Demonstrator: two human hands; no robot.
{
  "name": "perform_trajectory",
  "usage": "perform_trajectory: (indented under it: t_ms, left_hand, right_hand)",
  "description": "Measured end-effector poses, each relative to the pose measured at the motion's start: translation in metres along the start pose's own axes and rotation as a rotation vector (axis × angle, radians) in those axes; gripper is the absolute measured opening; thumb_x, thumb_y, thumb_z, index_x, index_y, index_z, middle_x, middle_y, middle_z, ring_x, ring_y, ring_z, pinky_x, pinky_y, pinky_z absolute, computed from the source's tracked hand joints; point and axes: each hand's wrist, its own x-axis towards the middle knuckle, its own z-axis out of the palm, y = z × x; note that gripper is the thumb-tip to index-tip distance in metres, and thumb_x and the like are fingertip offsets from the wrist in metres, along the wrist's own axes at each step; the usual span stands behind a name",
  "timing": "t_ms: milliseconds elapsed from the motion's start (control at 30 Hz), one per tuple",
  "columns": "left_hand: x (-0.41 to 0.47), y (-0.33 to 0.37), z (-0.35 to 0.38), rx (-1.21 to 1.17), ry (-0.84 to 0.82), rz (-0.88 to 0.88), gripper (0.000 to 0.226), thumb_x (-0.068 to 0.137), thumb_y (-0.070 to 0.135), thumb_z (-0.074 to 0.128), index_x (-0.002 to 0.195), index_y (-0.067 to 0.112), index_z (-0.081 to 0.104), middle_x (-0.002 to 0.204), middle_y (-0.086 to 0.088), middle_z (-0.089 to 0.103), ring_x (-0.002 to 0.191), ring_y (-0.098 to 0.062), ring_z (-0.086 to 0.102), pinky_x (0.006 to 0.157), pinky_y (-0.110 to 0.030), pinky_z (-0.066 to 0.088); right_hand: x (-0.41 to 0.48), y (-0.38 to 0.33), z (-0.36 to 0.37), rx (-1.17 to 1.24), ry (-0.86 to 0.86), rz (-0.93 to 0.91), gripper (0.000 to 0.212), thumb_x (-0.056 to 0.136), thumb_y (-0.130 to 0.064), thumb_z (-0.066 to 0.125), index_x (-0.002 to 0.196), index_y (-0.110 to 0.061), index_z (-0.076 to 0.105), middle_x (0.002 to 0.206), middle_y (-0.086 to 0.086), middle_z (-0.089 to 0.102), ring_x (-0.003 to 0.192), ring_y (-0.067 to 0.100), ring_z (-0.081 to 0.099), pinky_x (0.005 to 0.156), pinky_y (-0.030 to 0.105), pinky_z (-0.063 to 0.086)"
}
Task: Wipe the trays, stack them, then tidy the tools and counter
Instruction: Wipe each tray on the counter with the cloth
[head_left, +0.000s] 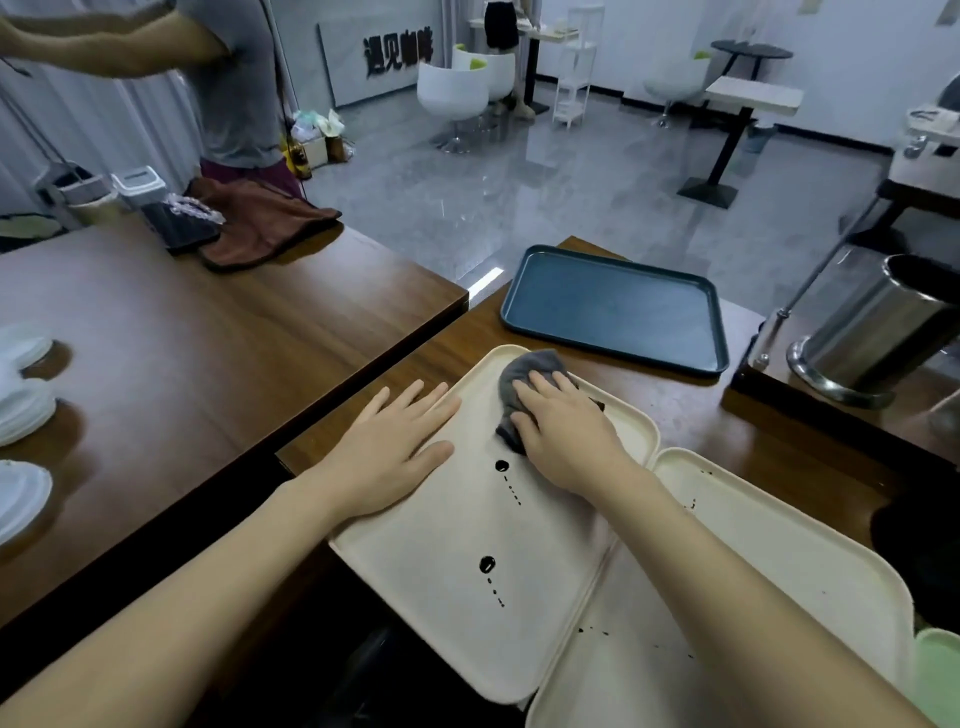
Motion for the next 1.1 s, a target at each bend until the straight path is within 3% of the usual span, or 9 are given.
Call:
perform_trajectory:
  t_ms: [167, 300, 433, 567, 667, 733, 800, 900, 1100]
  left_hand:
    - [0.001, 0.003, -0.001, 0.001, 0.01, 0.001, 0.058, 0.107, 0.053, 0.015, 0.162, 0.038, 0.006, 0.17, 0.014, 0.004, 0.157, -0.011, -0.002, 0.126, -0.039, -0.003]
    - [0.001, 0.001, -0.001, 0.003, -0.001, -0.003, 0.075, 0.091, 0.064, -0.003, 0.161, 0.04, 0.006, 0.17, 0.014, 0.006, 0.157, -0.009, -0.002, 0.126, -0.038, -0.002]
    - [0.002, 0.002, -0.001, 0.002, -0.008, -0.015, 0.065, 0.101, 0.061, 0.005, 0.162, 0.04, 0.006, 0.169, 0.015, 0.005, 0.157, -0.009, -0.002, 0.127, -0.039, -0.004]
    - [-0.008, 0.002, -0.002, -0.001, -0.009, -0.008, 0.068, 0.098, 0.065, 0.002, 0.161, 0.041, 0.001, 0.169, 0.018, 0.003, 0.156, -0.007, -0.004, 0.127, -0.037, -0.004]
    - [-0.029, -0.002, 0.0, -0.063, 0.034, -0.048, 0.069, 0.101, 0.062, 0.023, 0.161, 0.038, -0.001, 0.166, 0.023, 0.004, 0.155, -0.003, -0.001, 0.127, -0.033, -0.002]
    - [-0.038, -0.002, 0.003, -0.069, 0.066, -0.077, 0.074, 0.1, 0.064, 0.027, 0.163, 0.032, 0.002, 0.165, 0.022, 0.006, 0.155, -0.002, 0.002, 0.127, -0.033, -0.001]
    - [-0.039, -0.002, 0.006, -0.071, 0.092, -0.087, 0.077, 0.096, 0.064, 0.016, 0.163, 0.028, 0.007, 0.166, 0.019, 0.009, 0.155, -0.003, 0.004, 0.127, -0.032, 0.0]
    - [-0.035, -0.002, 0.008, -0.111, 0.135, -0.108, 0.066, 0.1, 0.046, 0.014, 0.162, 0.026, 0.017, 0.168, 0.012, 0.019, 0.155, -0.004, 0.01, 0.127, -0.031, 0.004]
    - [-0.037, -0.004, 0.009, -0.124, 0.179, -0.129, 0.057, 0.106, 0.035, 0.018, 0.16, 0.024, 0.029, 0.166, 0.012, 0.022, 0.154, -0.003, 0.012, 0.124, -0.024, 0.003]
  right_hand:
    - [-0.021, -0.03, -0.003, 0.071, -0.024, -0.125, 0.035, 0.104, -0.031, 0.038, 0.133, -0.019, 0.054, 0.147, 0.001, 0.049, 0.134, 0.024, 0.039, 0.117, 0.034, 0.025]
    - [-0.045, -0.031, -0.004, 0.102, -0.062, -0.153, 0.041, 0.103, -0.036, 0.029, 0.135, -0.023, 0.052, 0.15, -0.004, 0.046, 0.135, 0.021, 0.037, 0.116, 0.035, 0.03]
    - [-0.023, -0.016, -0.009, 0.078, -0.081, -0.076, 0.038, 0.108, -0.034, 0.034, 0.143, -0.026, 0.047, 0.157, -0.005, 0.039, 0.142, 0.018, 0.031, 0.114, 0.03, 0.026]
    - [0.003, -0.003, -0.009, 0.089, -0.073, -0.034, 0.038, 0.108, -0.034, 0.034, 0.142, -0.025, 0.048, 0.155, -0.002, 0.041, 0.141, 0.02, 0.035, 0.115, 0.033, 0.029]
    - [0.016, 0.004, -0.002, 0.065, -0.088, -0.029, 0.037, 0.107, -0.034, 0.034, 0.139, -0.024, 0.05, 0.152, -0.001, 0.044, 0.136, 0.021, 0.039, 0.113, 0.035, 0.033]
    - [0.021, 0.005, -0.001, 0.059, -0.074, -0.019, 0.036, 0.106, -0.034, 0.034, 0.135, -0.023, 0.052, 0.145, 0.0, 0.049, 0.13, 0.023, 0.043, 0.111, 0.038, 0.036]
    - [0.021, -0.001, 0.0, 0.036, -0.058, -0.009, 0.035, 0.106, -0.033, 0.035, 0.134, -0.022, 0.053, 0.142, 0.001, 0.05, 0.126, 0.025, 0.044, 0.109, 0.04, 0.037]
    - [0.002, -0.029, 0.0, 0.018, -0.07, -0.103, 0.039, 0.103, -0.036, 0.037, 0.135, -0.02, 0.053, 0.143, 0.005, 0.051, 0.127, 0.031, 0.044, 0.109, 0.042, 0.036]
    - [-0.052, -0.059, 0.005, 0.056, -0.214, -0.259, 0.061, 0.098, -0.051, 0.023, 0.149, -0.024, 0.041, 0.157, 0.003, 0.04, 0.144, 0.03, 0.031, 0.119, 0.044, 0.028]
